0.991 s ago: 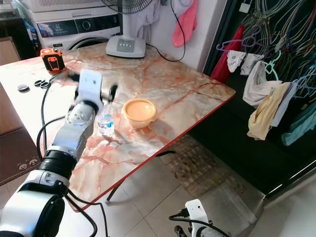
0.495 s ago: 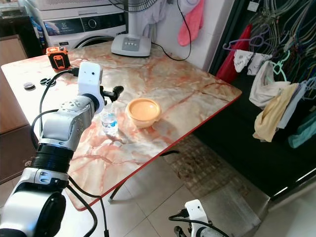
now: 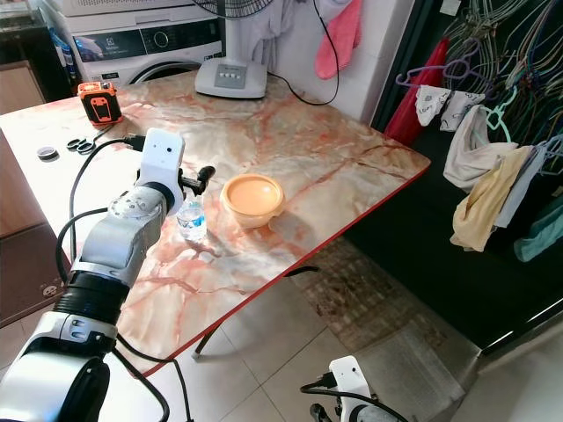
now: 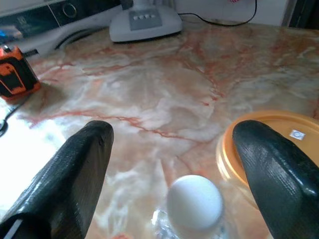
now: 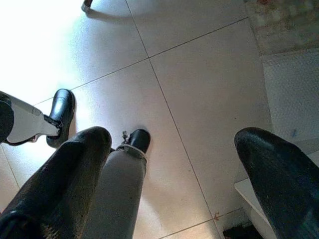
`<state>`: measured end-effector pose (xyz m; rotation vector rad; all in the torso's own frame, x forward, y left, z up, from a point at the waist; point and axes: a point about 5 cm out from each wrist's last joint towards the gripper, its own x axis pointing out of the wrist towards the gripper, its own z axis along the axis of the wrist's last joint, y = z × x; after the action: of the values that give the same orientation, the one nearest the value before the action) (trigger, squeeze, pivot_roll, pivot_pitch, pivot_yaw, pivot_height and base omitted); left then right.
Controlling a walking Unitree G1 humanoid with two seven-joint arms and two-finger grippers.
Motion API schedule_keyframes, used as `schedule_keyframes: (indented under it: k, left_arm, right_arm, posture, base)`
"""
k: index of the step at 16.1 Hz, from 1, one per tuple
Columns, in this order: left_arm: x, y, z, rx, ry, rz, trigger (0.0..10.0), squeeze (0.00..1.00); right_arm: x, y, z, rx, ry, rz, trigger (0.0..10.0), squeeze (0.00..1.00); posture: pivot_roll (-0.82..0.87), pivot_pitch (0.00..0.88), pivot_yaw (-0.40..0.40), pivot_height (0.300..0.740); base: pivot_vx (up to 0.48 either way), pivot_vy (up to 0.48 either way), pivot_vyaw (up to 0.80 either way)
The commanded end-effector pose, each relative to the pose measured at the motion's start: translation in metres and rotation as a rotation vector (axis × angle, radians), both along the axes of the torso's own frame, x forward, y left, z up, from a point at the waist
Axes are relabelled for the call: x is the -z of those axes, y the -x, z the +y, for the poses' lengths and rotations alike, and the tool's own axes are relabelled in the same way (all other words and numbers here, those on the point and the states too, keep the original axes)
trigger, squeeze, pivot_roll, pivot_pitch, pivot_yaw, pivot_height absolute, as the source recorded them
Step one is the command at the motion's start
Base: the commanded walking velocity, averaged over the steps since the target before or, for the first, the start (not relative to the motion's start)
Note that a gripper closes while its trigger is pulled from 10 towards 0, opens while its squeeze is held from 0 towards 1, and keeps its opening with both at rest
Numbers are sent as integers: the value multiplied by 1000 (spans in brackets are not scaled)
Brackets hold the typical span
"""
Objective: Restocking fridge
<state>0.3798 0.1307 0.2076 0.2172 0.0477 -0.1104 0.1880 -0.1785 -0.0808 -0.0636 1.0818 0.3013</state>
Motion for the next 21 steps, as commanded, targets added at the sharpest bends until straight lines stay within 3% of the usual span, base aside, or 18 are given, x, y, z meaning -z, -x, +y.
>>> schedule_keyframes:
  k: [1,4,7,8,9,10,13,14,16,21]
  left_arm:
    - [6,1,-2,17,-9,0,10000,0]
    - [14,2,-6,42,-5,-1,10000,0]
    - [23,2,-8,58,61,15,10000,0]
    - [23,1,-9,68,65,6,7686,0]
    - [24,1,-10,68,60,4,4118,0]
    - [25,1,-10,63,58,4,3333,0]
    - [29,0,-9,57,52,9,3137,0]
    - [31,0,-9,57,43,15,314,0]
    - [32,0,-8,55,34,19,1490,0]
    - [31,-1,-8,53,17,4,1098,0]
  right_arm:
    - [-1,-2,-3,3,6,-3,10000,0]
    - [-2,-2,-3,0,4,-4,10000,0]
    - [-2,-3,-4,-1,5,-7,10000,0]
    - [-2,-3,-4,-1,7,-8,10000,0]
    - [-2,-3,-4,0,8,-8,10000,0]
    - [-2,-3,-4,1,8,-9,10000,0]
    - [-2,-3,-4,0,8,-9,10000,0]
    - [-2,-3,-4,-1,7,-9,10000,0]
    - [-2,-4,-4,-1,7,-9,10000,0]
    - [-2,-4,-3,-3,7,-9,10000,0]
  posture:
    - [3,0,-114,740]
    - [1,0,-115,740]
    - [0,0,-119,740]
    - [0,0,-122,740]
    - [0,0,-122,740]
    - [0,0,-122,740]
    - [-4,0,-123,740]
    - [-4,0,-123,740]
    - [-5,0,-122,740]
    - [-5,0,-122,740]
  base:
    - [0,0,0]
    - [0,0,0]
    - [0,0,0]
    - [0,0,0]
    - [0,0,0]
    - [0,0,0]
    - [0,0,0]
    - [0,0,0]
    - [0,0,0]
    - [0,0,0]
